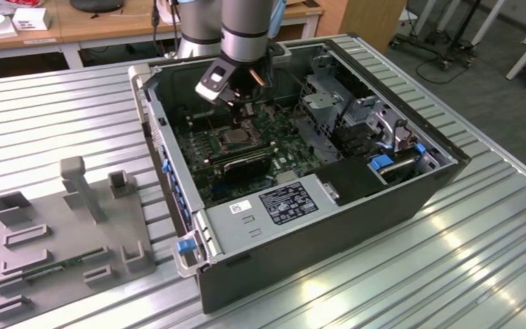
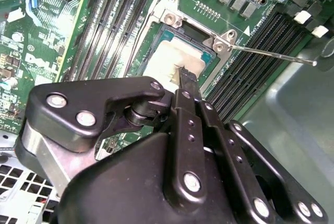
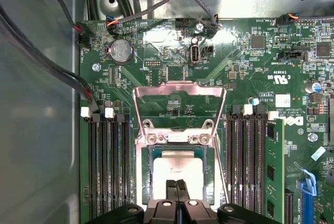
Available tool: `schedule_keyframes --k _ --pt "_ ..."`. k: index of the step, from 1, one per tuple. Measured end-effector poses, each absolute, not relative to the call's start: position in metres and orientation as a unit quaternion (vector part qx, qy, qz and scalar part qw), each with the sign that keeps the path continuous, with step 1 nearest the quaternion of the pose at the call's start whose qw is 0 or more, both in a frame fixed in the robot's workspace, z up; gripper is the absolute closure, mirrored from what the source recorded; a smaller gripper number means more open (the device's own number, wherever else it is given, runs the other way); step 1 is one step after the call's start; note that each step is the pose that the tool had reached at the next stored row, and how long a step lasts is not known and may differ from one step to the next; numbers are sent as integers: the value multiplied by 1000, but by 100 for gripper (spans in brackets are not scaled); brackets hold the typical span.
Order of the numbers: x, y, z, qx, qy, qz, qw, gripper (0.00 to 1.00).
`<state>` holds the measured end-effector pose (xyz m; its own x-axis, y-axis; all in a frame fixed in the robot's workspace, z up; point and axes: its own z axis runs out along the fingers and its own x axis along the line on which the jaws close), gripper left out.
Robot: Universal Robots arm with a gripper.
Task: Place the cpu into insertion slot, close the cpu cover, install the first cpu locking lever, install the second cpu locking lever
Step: 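Place the cpu into insertion slot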
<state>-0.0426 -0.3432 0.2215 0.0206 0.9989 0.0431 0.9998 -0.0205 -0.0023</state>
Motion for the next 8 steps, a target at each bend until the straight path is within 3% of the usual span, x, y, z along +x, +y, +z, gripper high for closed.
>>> schedule_keyframes --k 3,8 --pt "-47 -343 222 -714 -700 -21 10 89" --pt "-48 -343 222 -714 -700 -21 9 89"
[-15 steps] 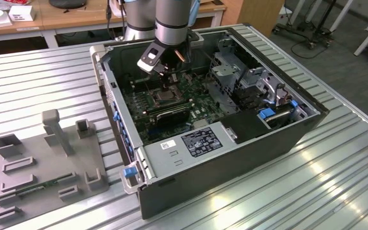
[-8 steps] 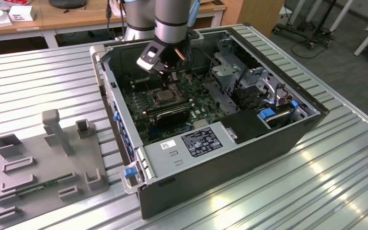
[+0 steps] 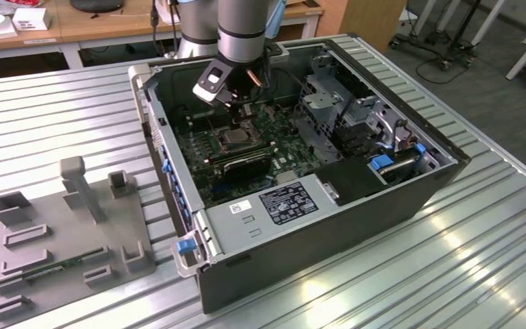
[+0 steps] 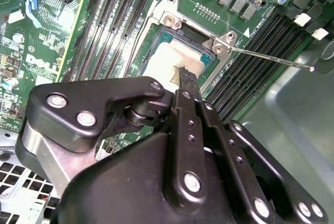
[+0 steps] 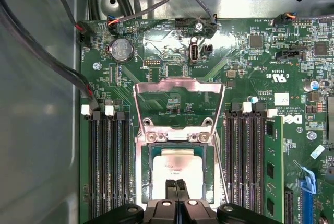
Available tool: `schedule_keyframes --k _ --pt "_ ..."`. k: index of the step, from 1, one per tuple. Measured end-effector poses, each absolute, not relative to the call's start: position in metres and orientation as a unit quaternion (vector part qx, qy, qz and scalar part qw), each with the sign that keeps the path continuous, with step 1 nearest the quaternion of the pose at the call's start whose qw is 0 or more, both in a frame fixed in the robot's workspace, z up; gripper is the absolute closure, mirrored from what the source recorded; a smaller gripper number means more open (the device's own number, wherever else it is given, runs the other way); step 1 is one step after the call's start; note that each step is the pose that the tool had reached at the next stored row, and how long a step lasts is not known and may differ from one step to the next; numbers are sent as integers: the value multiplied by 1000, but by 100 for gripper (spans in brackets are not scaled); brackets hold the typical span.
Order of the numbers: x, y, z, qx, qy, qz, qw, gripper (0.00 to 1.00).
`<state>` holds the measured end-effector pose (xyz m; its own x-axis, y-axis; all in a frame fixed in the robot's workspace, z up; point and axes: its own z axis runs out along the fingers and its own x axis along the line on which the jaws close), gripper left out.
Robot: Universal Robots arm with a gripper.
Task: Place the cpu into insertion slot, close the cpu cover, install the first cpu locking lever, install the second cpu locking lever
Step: 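Place the cpu into insertion slot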
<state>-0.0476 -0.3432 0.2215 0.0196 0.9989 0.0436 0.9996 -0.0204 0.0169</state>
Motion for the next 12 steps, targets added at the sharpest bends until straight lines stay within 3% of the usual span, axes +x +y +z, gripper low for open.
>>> schedule_keyframes --k 12 --pt "-48 -343 233 -714 -700 -22 9 89"
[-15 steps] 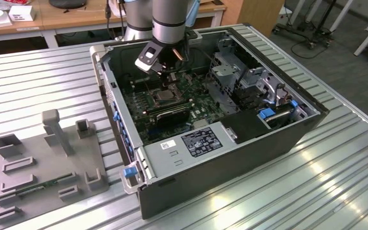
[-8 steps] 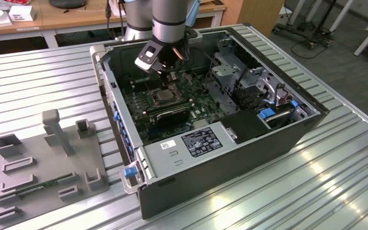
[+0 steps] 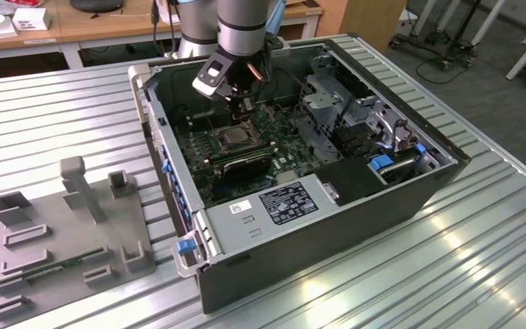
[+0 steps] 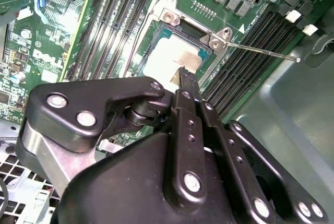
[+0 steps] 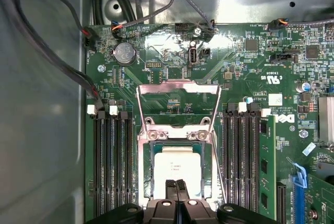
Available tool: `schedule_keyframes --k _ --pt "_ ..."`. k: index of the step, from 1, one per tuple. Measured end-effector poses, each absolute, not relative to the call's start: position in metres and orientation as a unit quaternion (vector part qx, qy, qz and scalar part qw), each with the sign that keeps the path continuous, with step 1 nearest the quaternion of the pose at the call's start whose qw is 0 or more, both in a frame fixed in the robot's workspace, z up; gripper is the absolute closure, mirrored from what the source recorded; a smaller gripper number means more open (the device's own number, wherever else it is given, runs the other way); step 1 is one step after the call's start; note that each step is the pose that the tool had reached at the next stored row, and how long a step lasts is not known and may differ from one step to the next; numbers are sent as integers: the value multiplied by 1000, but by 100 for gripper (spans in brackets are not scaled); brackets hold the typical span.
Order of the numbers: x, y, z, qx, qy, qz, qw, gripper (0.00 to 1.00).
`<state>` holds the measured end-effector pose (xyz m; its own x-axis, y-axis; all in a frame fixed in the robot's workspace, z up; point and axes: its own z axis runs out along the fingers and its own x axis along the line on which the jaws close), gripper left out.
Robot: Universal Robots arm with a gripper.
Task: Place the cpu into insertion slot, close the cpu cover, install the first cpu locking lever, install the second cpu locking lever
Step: 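Place the cpu into insertion slot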
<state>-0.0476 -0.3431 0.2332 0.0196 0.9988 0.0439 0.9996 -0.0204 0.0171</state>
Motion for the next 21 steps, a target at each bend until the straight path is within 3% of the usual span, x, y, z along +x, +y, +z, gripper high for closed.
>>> schedule_keyframes --k 13,17,21 --pt "-47 -343 233 -714 -700 -22 9 89" --pt "-47 -343 233 -712 -701 -34 -3 89" --pt "-47 -343 233 -712 -701 -34 -3 89"
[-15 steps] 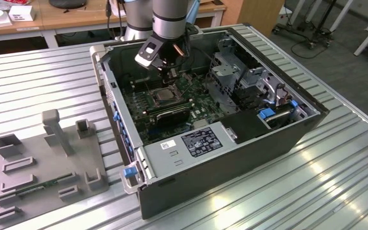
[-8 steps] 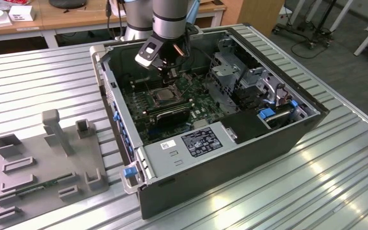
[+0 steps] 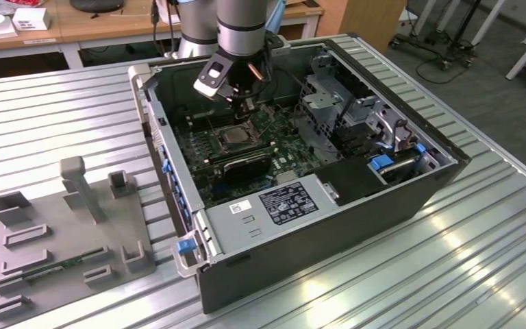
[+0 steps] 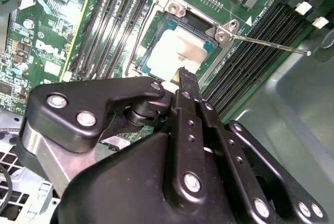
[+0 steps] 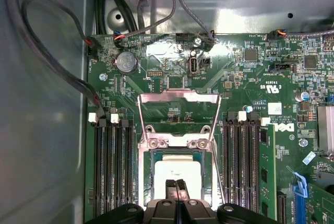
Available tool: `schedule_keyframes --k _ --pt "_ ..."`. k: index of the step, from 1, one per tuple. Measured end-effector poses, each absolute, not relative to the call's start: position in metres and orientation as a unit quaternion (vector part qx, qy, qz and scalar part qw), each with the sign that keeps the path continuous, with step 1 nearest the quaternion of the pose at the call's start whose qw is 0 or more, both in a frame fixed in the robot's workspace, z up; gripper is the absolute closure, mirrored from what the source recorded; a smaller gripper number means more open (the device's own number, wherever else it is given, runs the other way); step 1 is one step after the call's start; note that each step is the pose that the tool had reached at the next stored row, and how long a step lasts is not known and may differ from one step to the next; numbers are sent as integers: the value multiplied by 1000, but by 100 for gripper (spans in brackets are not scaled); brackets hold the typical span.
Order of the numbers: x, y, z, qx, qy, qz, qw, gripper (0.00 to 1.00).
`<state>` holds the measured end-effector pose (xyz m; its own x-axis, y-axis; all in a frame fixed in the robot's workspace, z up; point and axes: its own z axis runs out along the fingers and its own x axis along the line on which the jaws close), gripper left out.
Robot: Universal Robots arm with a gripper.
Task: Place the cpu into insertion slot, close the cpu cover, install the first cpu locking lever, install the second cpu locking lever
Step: 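Place the cpu into insertion slot, then close the cpu cover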
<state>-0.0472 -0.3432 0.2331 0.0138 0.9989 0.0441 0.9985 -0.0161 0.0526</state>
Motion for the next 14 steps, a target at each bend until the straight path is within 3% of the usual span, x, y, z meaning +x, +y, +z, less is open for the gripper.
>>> schedule_keyframes --k 14 --pt "-47 -344 234 712 701 34 3 89"
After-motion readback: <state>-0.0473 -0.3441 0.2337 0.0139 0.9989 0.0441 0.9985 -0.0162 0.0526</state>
